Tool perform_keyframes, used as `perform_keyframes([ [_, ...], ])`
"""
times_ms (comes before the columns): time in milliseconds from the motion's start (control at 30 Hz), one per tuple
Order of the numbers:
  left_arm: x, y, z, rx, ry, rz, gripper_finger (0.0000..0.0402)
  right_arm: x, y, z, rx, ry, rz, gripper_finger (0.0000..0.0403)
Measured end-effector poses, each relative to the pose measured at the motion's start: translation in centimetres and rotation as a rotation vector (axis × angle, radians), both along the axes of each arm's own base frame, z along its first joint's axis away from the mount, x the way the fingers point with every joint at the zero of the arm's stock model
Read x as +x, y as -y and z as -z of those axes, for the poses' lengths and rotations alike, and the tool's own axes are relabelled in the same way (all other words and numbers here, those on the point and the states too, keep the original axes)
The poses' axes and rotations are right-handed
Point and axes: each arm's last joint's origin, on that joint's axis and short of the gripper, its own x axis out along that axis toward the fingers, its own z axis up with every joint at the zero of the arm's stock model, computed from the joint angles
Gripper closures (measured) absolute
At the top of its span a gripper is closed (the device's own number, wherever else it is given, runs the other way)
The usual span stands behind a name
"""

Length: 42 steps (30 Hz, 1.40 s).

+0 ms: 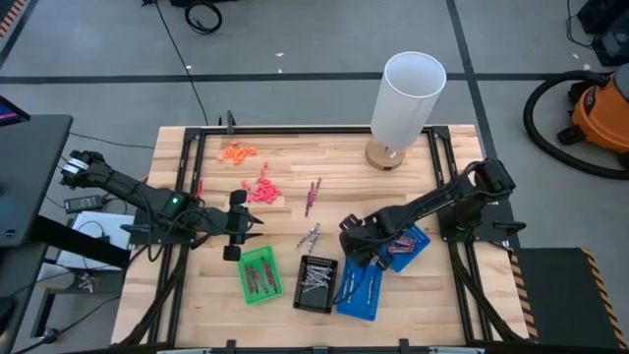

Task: Sort crayons
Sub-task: Put the white crayon into the left blue basket

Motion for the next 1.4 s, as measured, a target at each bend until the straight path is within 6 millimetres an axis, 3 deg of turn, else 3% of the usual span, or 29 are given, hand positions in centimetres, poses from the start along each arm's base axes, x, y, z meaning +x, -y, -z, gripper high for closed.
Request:
perform_keyframes([
  [200, 0.0, 0.0, 0.0, 0.000, 0.000, 0.000, 0.0251, -0.1, 1.0, 0.8, 0.040, -0.009, -0.022, 0.0288],
  [533, 0.0, 0.0, 0.0, 0.003, -0.003, 0.001, 0.0251, 1.3, 0.7, 3.4, 0.038, -0.105, -0.059, 0.0289],
  [667, 0.0, 0.0, 0.0, 0.004, -0.006, 0.001, 0.0251, 1.6, 0.8, 3.1, 0.032, -0.106, -0.087, 0.0299],
  [1000, 0.0, 0.0, 0.1, 0.001, -0.007, -0.001, 0.0251, 1.9, 0.9, 3.0, -0.009, -0.079, -0.115, 0.0377],
  [1233, 0.0, 0.0, 0.1, 0.001, -0.007, -0.001, 0.0251, 2.4, 1.1, 2.8, -0.082, -0.006, -0.062, 0.0366],
  [1400, 0.0, 0.0, 0.1, 0.001, -0.007, -0.001, 0.0251, 3.1, 1.3, 1.1, -0.157, 0.029, -0.013, 0.0365],
])
